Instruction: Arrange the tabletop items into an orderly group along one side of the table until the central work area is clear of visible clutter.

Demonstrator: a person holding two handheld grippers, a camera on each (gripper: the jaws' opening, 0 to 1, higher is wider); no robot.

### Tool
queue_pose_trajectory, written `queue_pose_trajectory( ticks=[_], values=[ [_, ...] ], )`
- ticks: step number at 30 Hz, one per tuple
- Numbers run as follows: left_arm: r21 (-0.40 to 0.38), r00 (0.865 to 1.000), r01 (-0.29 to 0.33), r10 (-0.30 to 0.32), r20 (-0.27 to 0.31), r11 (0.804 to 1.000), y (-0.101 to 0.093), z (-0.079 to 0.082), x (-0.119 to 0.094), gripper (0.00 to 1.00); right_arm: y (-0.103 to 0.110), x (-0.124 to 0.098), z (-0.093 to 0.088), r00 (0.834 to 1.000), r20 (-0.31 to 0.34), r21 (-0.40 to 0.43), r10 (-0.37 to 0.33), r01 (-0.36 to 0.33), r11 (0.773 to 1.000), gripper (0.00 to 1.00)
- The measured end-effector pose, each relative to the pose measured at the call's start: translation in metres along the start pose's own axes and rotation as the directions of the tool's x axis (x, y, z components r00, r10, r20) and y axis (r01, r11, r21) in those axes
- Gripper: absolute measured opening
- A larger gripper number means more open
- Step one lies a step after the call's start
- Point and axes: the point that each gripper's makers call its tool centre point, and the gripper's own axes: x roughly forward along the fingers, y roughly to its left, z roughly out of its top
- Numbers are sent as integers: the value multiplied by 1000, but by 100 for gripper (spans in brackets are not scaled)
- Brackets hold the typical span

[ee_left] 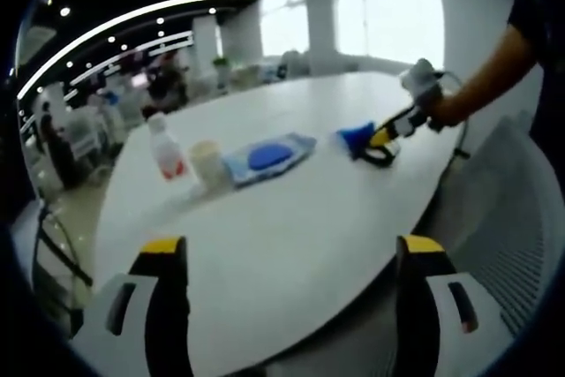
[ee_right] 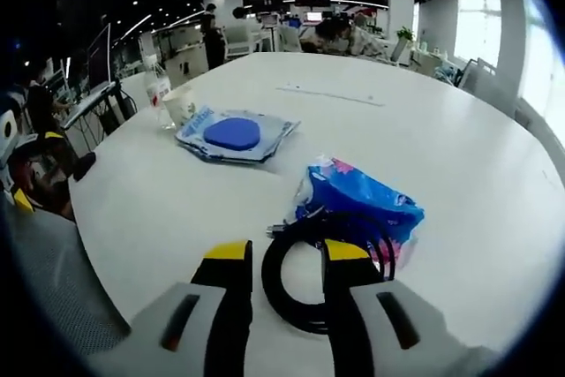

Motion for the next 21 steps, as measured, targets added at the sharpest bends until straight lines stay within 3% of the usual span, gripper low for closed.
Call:
queue_pose_trajectory(
  ticks=[5, 12, 16, 21],
  values=[
    [-1, 1000, 10, -10, 0, 1000, -2, 0, 0, 94, 6, 17, -12, 1000, -3, 15, -2, 2, 1000, 30],
    [-4, 1000, 13, -13, -9, 1000, -3, 0, 2, 93, 9, 35, -23, 999, -34, -36, 3, -4, 999, 28],
    [1, 1000, 14, -14, -21, 1000, -3, -2, 2, 93, 3, 37, -21, 999, -23, 42, -24, 25, 999, 25],
    [-7, 1000, 12, -12, -18, 1000, -2, -2, 3, 93, 2, 41, -27, 999, -44, 73, -23, 27, 997, 22]
  ],
)
